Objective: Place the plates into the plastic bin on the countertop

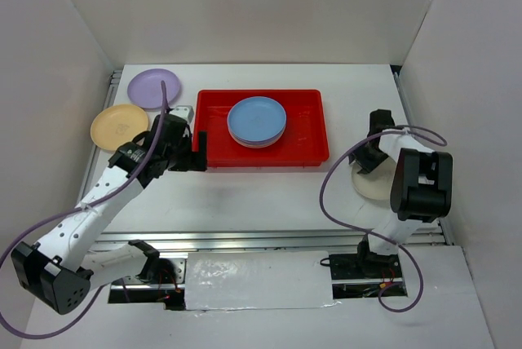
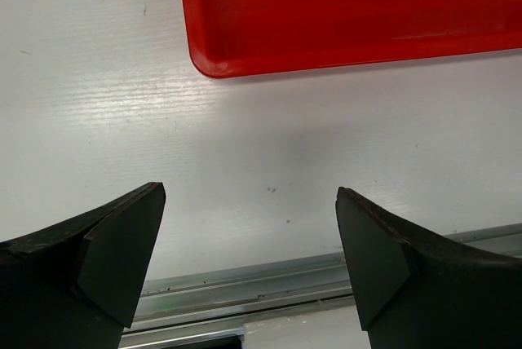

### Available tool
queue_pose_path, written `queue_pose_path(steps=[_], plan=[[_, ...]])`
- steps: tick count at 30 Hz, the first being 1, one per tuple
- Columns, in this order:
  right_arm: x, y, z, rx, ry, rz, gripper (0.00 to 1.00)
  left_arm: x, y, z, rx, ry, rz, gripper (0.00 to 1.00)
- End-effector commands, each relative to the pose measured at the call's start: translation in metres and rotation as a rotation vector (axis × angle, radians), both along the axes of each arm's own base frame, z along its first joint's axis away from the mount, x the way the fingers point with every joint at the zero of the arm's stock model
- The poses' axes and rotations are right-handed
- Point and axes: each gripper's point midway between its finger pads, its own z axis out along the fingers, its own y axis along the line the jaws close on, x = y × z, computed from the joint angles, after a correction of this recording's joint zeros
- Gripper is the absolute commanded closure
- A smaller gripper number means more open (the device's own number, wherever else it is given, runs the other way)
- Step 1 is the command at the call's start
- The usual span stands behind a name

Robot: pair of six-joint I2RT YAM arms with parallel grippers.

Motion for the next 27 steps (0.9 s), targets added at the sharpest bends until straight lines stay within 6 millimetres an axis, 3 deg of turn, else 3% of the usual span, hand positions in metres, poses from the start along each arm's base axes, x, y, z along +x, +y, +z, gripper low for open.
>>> queue_pose_path(steps=[1,5,6,8,11,16,19,21,23,24,25,26,27], plan=[[0.010,0.009,-0.001,0.074,-0.049,0.029,0.55,0.007,0.003,0.013,-0.009,-0.059,0.003,0.01],[0.009,0.013,0.005,0.062,-0.057,0.039,0.77,0.008,0.003,0.011,-0.012,-0.057,-0.004,0.01],[0.007,0.014,0.008,0.061,-0.056,0.030,0.99,0.008,0.002,0.011,-0.012,-0.055,-0.008,0.01],[0.010,0.007,0.023,-0.009,-0.092,0.007,1.00,0.008,0.003,0.009,-0.005,-0.051,-0.003,0.01],[0.021,0.005,0.061,-0.056,-0.185,0.006,1.00,0.008,0.007,0.010,0.007,-0.055,0.015,0.01],[0.037,0.016,0.134,-0.113,-0.297,0.088,1.00,0.010,0.021,0.018,0.023,-0.098,0.093,0.01],[0.047,0.027,0.167,-0.131,-0.359,0.127,1.00,0.011,0.031,0.024,0.018,-0.121,0.143,0.01],[0.053,0.045,0.178,-0.130,-0.375,0.181,1.00,0.012,0.034,0.026,0.010,-0.131,0.160,0.01],[0.068,0.059,0.202,-0.124,-0.433,0.221,1.00,0.013,0.036,0.025,0.014,-0.126,0.168,0.01],[0.075,0.078,0.198,-0.114,-0.425,0.289,1.00,0.013,0.036,0.024,0.013,-0.121,0.173,0.01],[0.088,0.095,0.219,-0.082,-0.478,0.337,1.00,0.013,0.039,0.025,0.019,-0.124,0.185,0.01],[0.096,0.107,0.204,-0.078,-0.427,0.390,1.00,0.014,0.041,0.024,0.023,-0.123,0.193,0.01],[0.103,0.120,0.207,-0.071,-0.424,0.432,1.00,0.015,0.042,0.024,0.022,-0.122,0.199,0.01]])
